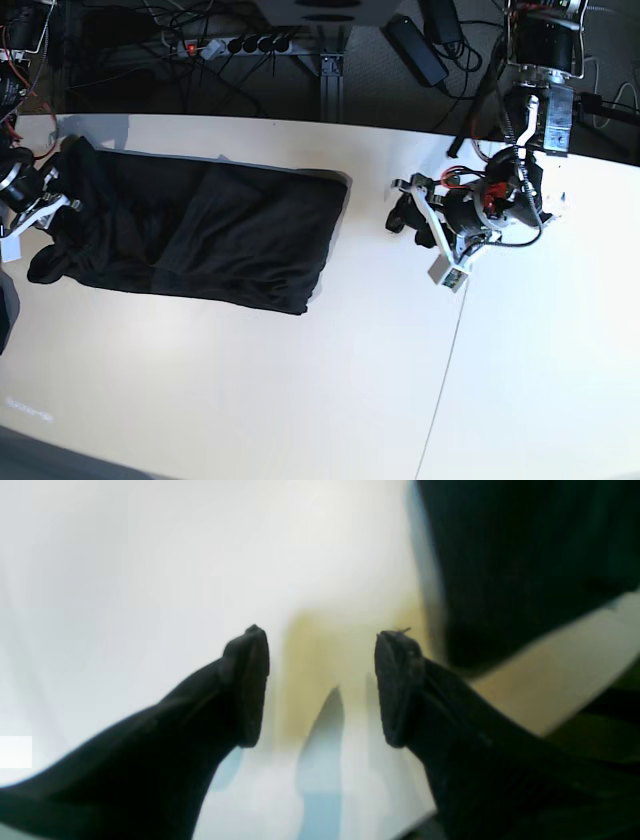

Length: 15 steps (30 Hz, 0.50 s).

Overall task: Fold the T-shirt properly
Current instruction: 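Lift the left-held end and fold it over onto the strip's middle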

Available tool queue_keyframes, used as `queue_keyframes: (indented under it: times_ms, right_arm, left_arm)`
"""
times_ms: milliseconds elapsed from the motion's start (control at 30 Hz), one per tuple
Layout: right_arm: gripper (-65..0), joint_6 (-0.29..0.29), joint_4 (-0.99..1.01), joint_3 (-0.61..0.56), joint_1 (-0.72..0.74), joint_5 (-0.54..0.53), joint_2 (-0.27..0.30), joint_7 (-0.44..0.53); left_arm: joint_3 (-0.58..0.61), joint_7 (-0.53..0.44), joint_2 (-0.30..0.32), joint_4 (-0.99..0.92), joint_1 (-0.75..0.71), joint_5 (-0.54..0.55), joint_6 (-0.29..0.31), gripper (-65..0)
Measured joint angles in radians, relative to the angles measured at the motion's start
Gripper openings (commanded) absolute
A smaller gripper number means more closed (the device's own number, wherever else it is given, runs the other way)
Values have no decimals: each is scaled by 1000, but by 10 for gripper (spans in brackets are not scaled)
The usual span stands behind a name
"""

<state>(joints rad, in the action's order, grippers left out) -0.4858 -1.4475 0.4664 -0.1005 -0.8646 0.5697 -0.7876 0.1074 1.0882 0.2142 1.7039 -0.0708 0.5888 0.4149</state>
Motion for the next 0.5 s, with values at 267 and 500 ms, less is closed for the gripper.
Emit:
queue_keyframes:
  times_ms: [267,500]
  right_arm:
    - [-650,0,-198,-80,130,-10,9,-26]
    - [-650,0,-244,-344,199,70,10,-28]
  left_arm:
    - [146,-46,-48,6,-80,14,12,-281]
    - [249,-57,-131,5,-90,-35,13,-281]
